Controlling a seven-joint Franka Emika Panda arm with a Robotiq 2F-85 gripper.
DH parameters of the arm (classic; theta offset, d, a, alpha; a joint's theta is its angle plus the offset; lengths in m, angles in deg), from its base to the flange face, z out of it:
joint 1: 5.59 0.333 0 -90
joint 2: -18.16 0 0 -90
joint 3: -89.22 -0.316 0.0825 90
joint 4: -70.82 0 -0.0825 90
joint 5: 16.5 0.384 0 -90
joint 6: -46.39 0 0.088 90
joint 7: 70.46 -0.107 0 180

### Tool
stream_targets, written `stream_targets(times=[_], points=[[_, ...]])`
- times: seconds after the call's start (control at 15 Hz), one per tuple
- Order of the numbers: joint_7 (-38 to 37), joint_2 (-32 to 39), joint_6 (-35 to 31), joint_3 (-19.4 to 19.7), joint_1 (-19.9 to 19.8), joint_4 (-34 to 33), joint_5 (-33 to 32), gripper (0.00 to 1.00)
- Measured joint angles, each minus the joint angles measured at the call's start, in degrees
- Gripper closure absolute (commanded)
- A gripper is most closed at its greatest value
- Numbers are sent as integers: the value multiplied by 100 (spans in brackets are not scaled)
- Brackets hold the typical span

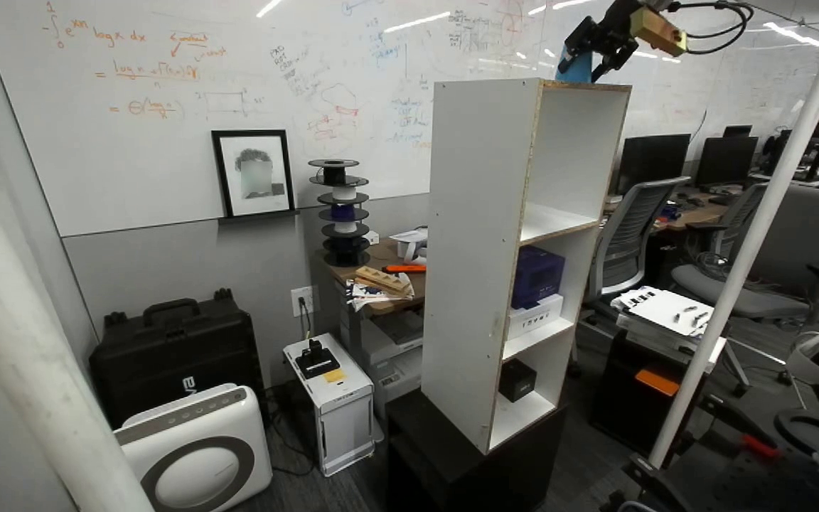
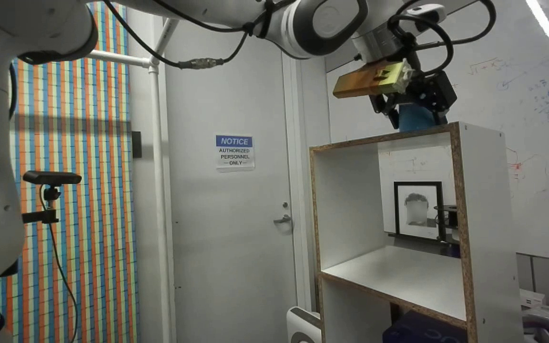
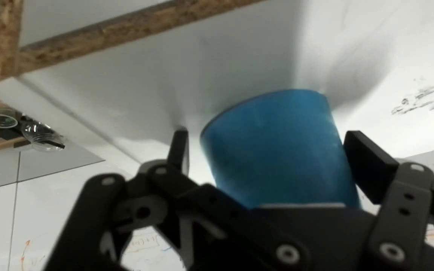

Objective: Put the blue cup on top of the shelf

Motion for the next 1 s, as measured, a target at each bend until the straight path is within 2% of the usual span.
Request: stream_targets(times=[0.2, 0.6, 1.0], points=[[7, 153, 341, -217, -259, -269, -4, 0], [98, -224, 1349, -367, -494, -237, -200, 0], [211, -1071, 3420, -382, -496, 534, -740, 0]])
